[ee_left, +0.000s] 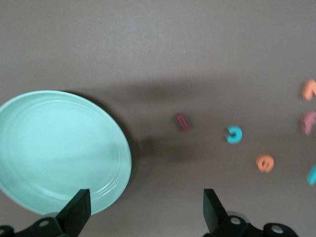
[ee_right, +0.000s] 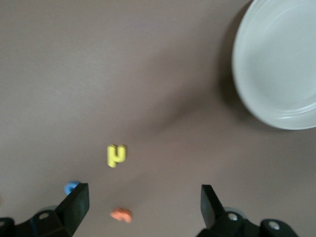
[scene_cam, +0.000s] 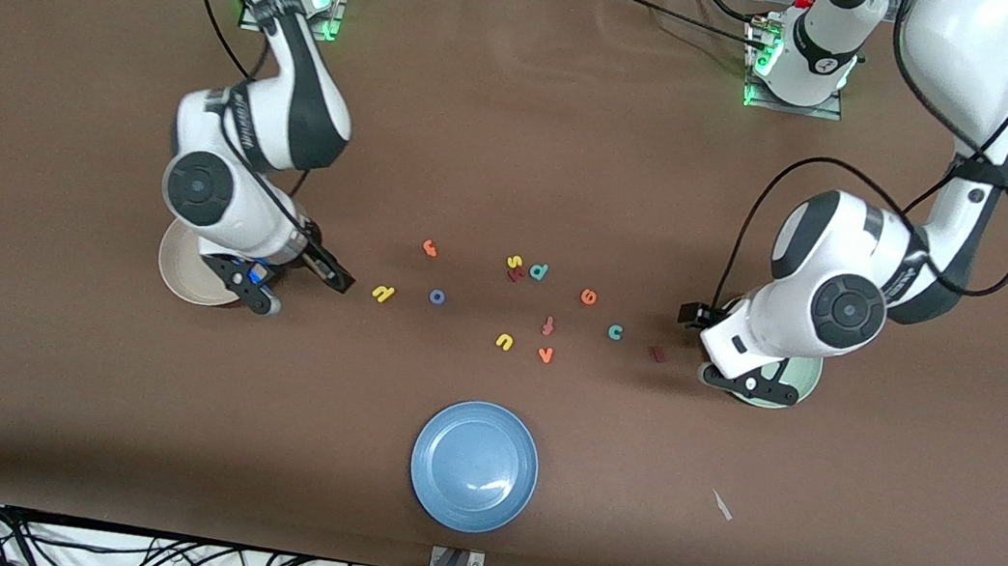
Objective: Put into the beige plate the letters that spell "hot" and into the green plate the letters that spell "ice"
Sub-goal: 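Move the right gripper to the yellow letter while the left gripper reaches pink, then grasp the yellow letter with the right gripper while the left gripper grasps pink, then put the yellow letter on the beige plate while the left gripper places pink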
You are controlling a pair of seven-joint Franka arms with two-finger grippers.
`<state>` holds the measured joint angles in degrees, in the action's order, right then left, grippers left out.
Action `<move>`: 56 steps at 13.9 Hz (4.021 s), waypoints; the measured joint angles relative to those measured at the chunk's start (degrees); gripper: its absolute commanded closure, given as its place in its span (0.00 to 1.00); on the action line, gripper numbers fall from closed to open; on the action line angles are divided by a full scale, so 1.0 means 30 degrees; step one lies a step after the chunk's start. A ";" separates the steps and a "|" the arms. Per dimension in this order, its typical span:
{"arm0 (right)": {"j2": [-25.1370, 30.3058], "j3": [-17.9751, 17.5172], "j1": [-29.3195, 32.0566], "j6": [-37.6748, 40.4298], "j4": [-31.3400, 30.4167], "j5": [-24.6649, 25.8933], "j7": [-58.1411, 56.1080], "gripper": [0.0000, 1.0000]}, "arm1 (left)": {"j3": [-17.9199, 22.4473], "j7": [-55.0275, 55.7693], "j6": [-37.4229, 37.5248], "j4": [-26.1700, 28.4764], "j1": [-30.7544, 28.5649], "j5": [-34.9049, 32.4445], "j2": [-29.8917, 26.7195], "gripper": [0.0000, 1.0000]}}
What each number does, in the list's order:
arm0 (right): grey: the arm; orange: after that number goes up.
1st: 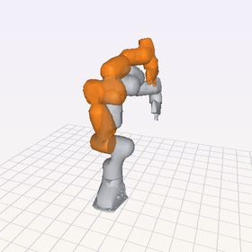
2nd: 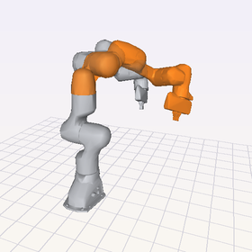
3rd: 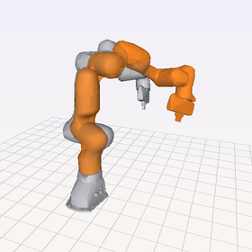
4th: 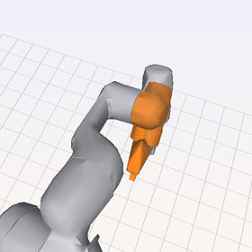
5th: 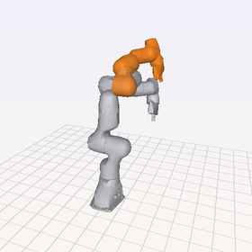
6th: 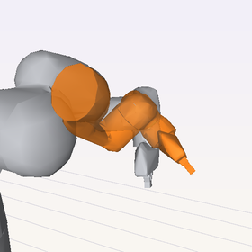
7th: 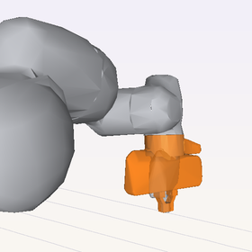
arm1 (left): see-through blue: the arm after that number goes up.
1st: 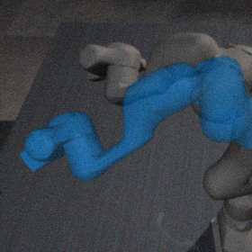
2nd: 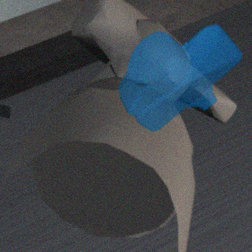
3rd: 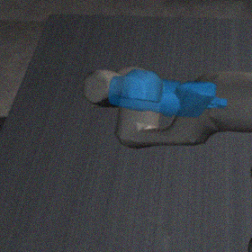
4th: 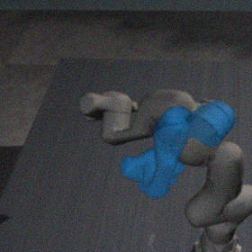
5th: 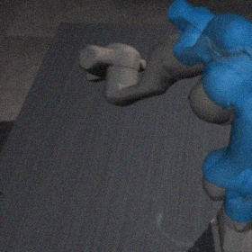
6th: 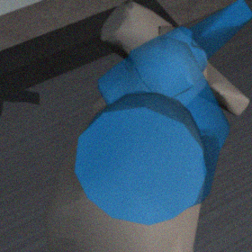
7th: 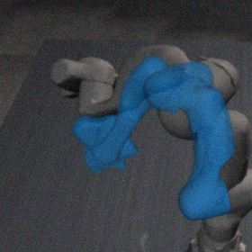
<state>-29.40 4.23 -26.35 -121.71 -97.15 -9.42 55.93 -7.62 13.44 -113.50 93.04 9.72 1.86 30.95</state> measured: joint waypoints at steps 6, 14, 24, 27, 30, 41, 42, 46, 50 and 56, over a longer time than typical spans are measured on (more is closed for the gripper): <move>-0.2767 -0.0003 -0.1402 -0.4569 0.0003 -0.0016 0.4462 0.00 | -0.0005 0.4357 -0.2845 -0.0050 0.0738 0.1322 0.1946 0.00; -0.3322 0.0113 -0.1489 -0.4707 -0.0043 -0.0031 0.4652 0.02 | 0.0275 0.6045 -0.3371 -0.0071 0.1217 0.1322 0.3164 0.59; -0.3883 0.0015 -0.1521 -0.4813 -0.0060 -0.0763 0.4647 0.25 | 0.0288 0.6375 -0.4787 -0.0179 0.1255 0.1322 0.4159 1.00; -0.3947 -0.0009 -0.1546 -0.4853 -0.0060 -0.0764 0.4525 0.51 | 0.0290 0.6377 -0.4825 -0.0198 0.1246 0.1322 0.4159 1.00; -0.3905 -0.0034 -0.1552 -0.5064 0.0010 -0.0768 0.4223 0.83 | 0.0399 0.6359 -0.4891 -0.0300 0.1046 0.1133 0.4142 1.00; -0.2798 0.1275 -0.1536 -0.0336 0.0774 -0.0739 -0.2473 1.00 | 0.0560 0.0037 0.2422 -0.0466 -0.3397 0.0721 0.1158 0.85; -0.2250 0.1948 -0.1514 0.0904 0.0757 -0.0740 -0.4242 1.00 | 0.0555 -0.0445 0.2417 -0.0311 -0.3750 0.0721 0.1422 0.46; 0.0375 0.3502 -0.1361 0.1376 -0.1719 -0.0058 -0.8960 1.00 | 0.0389 -0.0605 0.2210 -0.0210 -0.3513 0.0722 0.2504 0.00; 0.2520 0.5415 -0.1377 -0.1955 -0.6349 0.0196 -1.4484 1.00 | 0.0097 -0.0590 0.2179 -0.0660 -0.3190 0.0723 0.2477 0.00; 0.2713 0.7034 -0.1223 -0.5170 -0.8813 0.0192 -1.9791 0.00 | -0.1613 -0.0558 0.2177 -0.1827 -0.1150 0.0724 0.2367 0.00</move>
<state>-21.26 25.33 -30.02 -137.22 -123.59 -8.85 -3.44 -12.46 11.77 -106.97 87.56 6.27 4.03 38.05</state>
